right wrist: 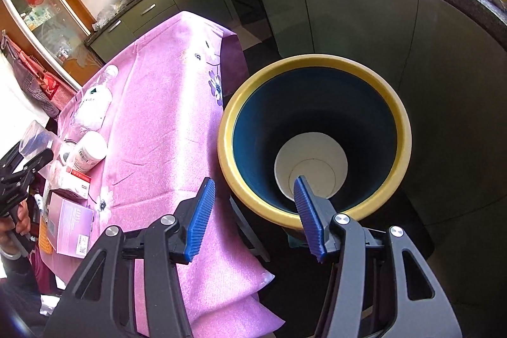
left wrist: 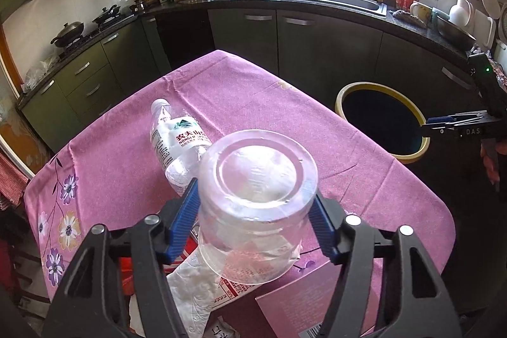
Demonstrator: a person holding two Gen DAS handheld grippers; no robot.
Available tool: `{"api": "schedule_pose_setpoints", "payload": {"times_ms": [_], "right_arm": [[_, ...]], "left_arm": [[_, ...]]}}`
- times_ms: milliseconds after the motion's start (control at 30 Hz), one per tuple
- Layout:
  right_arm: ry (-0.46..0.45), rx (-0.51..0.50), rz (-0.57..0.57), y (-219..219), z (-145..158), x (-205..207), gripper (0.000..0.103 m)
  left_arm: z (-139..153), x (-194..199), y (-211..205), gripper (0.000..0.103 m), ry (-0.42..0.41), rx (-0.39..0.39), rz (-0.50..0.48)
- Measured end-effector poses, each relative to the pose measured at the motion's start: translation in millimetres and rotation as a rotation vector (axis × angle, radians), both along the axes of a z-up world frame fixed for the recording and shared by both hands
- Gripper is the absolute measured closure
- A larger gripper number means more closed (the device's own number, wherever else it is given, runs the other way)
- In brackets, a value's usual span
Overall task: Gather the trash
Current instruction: 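Grasp the clear plastic cup with the left gripper, then carry the clear cup over the bin and open the left gripper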
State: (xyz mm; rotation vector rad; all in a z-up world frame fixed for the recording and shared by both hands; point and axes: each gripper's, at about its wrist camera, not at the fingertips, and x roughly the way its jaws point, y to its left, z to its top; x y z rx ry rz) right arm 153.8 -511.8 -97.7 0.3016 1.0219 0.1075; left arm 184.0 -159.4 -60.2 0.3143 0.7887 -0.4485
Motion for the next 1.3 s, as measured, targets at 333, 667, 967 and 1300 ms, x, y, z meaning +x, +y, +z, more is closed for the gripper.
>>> {"api": "schedule_pose_setpoints", "payload": {"times_ms": [333,667,967,1300], "right_arm": [[-0.026,0.006,-0.021,-8.2,4.6,-10.2,0.051],[-0.091,0.002,-0.111,-45.8,17.3,-37.5,0.051],[-0.091,0.027,-0.225,-91.7,8.8,-74.4,0.051],[-0.088,0.029,-0.282,-110.6,6.3,-101.9,0.045]], "left_arm": [[15.9,-4.9,0.8,0.043,-0.018,-0.007,-0.003],[56.8,-6.6,-77.6,0.042,0.031,-0.039,-0.205],[11.7,13.6,-228.3,0.042,0.195,0.016,-0.405],[-45.3,55.6,-301.6,0.032,0.27,0.073,-0.343]]}}
